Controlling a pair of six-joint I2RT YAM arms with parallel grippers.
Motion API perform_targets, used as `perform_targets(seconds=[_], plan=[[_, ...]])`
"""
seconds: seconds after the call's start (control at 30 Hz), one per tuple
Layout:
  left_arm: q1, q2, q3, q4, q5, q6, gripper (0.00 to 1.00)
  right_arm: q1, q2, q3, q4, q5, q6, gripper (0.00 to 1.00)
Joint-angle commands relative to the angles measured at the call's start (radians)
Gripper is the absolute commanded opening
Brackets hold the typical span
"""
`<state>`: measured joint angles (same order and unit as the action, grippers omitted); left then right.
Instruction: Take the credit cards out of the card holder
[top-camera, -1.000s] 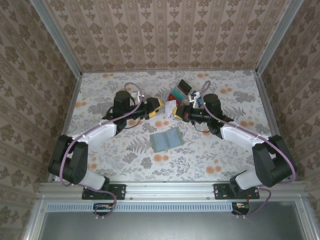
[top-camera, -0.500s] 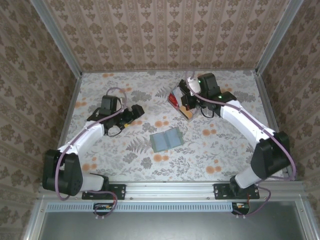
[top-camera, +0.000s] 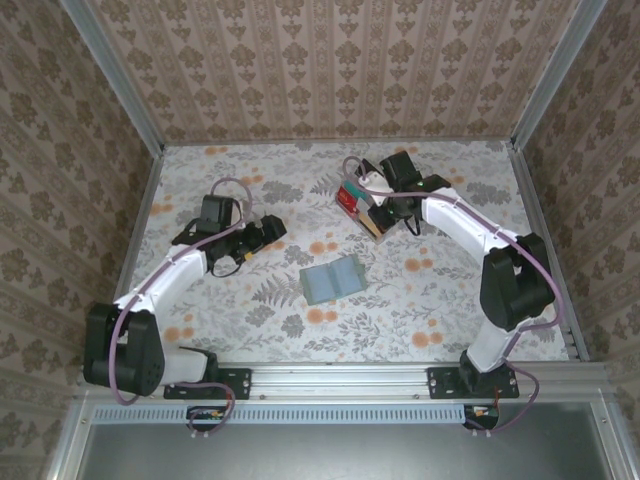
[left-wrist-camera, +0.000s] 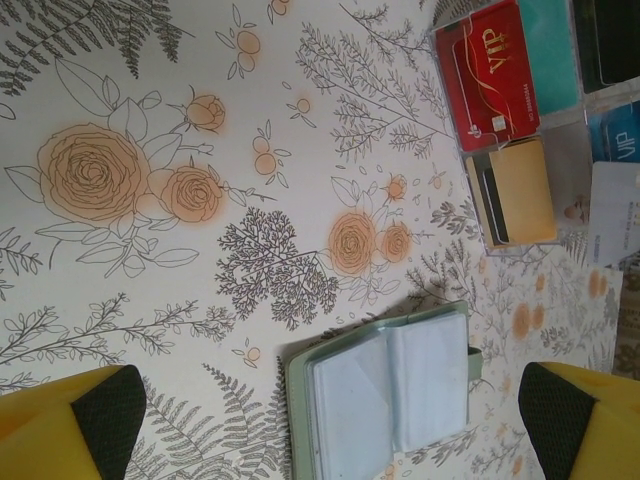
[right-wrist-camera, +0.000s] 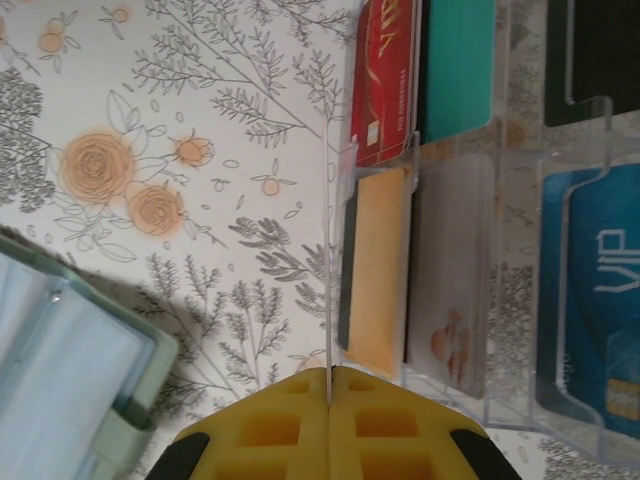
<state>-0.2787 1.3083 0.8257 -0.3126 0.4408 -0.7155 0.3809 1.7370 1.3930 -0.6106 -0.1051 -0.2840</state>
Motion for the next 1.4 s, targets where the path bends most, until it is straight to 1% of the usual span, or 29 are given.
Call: perform_targets(seconds=[0.0, 0.17, 0.5, 0.7, 1.03, 1.37], plan=[[0.01, 0.014, -0.02, 0.022, 0.044, -0.027, 1.0, -0.012, 0.032, 0.046, -0.02, 0.051, -0.044, 0.0], [0.01, 0.018, -0.032, 0.058, 0.061, -0.054, 1.0, -0.031, 0.063, 0.059, -0.019, 0.074, -0.048, 0.0], [0.01, 0.04, -0.046, 0.101, 0.097, -0.076, 1.0, -0.051, 0.11, 0.072, -0.022, 0.078, -0.06, 0.0], [0.01, 0.045, -0.047, 0.101, 0.102, -0.073, 1.0, -0.06, 0.116, 0.058, -0.018, 0.086, -0.058, 0.04], [0.011, 0.041, -0.042, 0.102, 0.102, -0.073, 1.0, -0.064, 0.154, 0.078, -0.04, 0.112, -0.078, 0.07], [0.01, 0.042, -0.042, 0.103, 0.107, -0.071, 1.0, -0.064, 0.154, 0.087, -0.036, 0.109, -0.079, 0.14]])
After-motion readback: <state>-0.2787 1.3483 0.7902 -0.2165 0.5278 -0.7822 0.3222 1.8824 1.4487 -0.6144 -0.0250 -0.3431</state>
